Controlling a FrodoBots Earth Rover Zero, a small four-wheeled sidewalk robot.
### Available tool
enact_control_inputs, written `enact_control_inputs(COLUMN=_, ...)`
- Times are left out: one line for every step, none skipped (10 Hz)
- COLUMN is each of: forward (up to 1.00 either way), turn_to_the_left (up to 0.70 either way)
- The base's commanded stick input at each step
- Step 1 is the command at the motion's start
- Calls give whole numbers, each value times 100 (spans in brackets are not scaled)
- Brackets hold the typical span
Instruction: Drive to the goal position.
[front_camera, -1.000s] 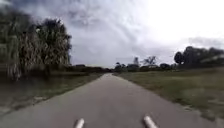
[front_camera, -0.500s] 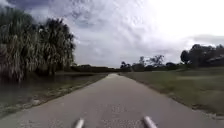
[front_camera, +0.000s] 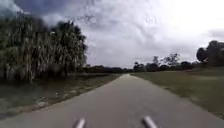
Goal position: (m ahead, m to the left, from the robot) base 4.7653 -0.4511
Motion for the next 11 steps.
enact_control_inputs(forward=69, turn_to_the_left=3)
enact_control_inputs(forward=69, turn_to_the_left=3)
enact_control_inputs(forward=69, turn_to_the_left=3)
enact_control_inputs(forward=69, turn_to_the_left=3)
enact_control_inputs(forward=69, turn_to_the_left=3)
enact_control_inputs(forward=69, turn_to_the_left=3)
enact_control_inputs(forward=69, turn_to_the_left=3)
enact_control_inputs(forward=69, turn_to_the_left=3)
enact_control_inputs(forward=69, turn_to_the_left=3)
enact_control_inputs(forward=69, turn_to_the_left=3)
enact_control_inputs(forward=69, turn_to_the_left=3)
